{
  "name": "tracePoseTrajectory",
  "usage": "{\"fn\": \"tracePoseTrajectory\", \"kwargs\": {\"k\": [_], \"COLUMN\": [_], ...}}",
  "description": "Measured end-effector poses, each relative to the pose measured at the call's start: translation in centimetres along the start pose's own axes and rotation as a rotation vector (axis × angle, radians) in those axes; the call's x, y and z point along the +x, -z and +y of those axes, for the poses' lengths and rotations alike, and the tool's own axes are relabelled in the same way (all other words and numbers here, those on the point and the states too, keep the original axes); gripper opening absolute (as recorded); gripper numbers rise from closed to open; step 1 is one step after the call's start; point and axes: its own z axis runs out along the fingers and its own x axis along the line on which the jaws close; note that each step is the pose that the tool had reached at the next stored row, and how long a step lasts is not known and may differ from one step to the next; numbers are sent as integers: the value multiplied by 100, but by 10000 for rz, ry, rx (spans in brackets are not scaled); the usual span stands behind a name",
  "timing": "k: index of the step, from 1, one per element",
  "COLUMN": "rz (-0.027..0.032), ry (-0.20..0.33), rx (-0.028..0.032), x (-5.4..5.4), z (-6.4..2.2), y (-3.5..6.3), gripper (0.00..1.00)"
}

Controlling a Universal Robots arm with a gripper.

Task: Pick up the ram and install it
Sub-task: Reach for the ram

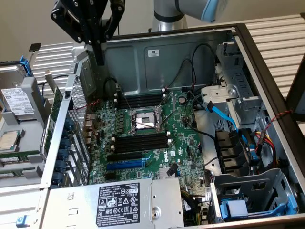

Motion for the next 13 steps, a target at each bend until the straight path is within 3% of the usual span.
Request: {"fn": "tracePoseTrajectory", "kwargs": {"k": [6, 13], "rz": [-50, -95], "ry": [1, 2], "rx": [-76, -102], "x": [214, 498], "z": [-39, -81], "y": [8, 16], "gripper": [11, 11]}}
